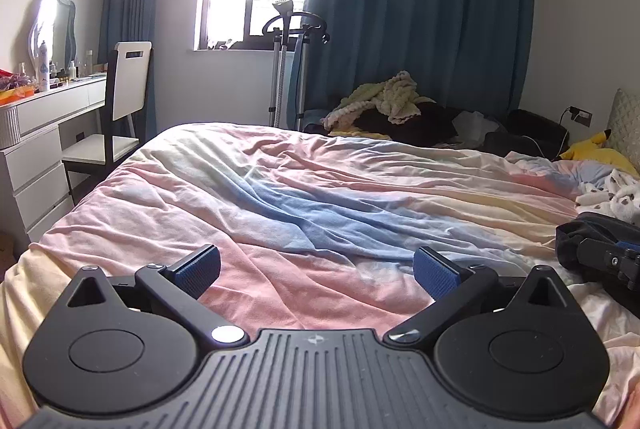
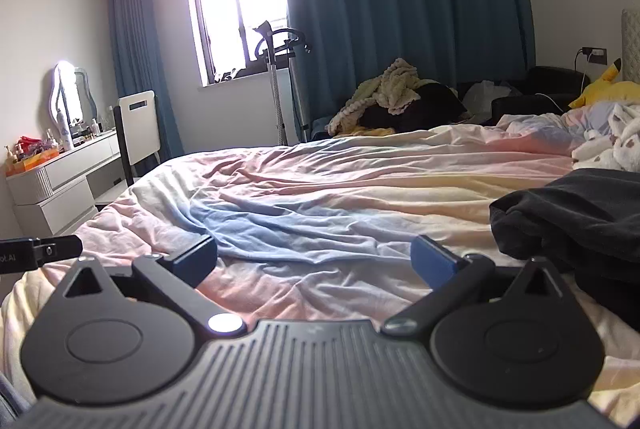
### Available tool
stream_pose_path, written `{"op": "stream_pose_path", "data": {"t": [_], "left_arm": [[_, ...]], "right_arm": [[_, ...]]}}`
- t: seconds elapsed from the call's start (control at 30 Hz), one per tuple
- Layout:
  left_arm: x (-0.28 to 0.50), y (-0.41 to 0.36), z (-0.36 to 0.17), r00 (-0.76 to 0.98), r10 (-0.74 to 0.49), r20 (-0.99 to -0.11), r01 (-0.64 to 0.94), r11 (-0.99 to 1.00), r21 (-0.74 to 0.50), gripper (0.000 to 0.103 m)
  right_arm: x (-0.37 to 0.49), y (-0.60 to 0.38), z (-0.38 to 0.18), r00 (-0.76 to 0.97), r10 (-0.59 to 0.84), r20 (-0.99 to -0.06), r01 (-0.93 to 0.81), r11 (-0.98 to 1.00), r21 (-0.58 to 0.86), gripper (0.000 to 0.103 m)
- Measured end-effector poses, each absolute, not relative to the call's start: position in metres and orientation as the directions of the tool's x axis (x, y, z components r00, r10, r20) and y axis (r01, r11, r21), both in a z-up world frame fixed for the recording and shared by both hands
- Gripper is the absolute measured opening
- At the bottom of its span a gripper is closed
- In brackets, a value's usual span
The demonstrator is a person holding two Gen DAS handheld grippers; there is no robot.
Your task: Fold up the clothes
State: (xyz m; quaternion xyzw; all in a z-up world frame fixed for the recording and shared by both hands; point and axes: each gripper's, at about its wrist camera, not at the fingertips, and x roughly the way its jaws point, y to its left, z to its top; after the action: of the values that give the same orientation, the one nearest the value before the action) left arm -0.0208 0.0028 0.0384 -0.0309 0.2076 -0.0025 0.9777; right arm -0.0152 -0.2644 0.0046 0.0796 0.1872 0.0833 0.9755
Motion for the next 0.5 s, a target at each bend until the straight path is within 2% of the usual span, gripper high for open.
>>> {"op": "stream_pose_path", "data": {"t": [0.5], "left_arm": [[-0.0198,0.0002,0.0354,0.908,-0.001,-0.420,-0.021,0.999,-0.047,0.103]], "right_arm": [[-0.0150,-0.2605,0.0008,0.915,0.175,-0.363,-0.127,0.980,0.153,0.103]]}}
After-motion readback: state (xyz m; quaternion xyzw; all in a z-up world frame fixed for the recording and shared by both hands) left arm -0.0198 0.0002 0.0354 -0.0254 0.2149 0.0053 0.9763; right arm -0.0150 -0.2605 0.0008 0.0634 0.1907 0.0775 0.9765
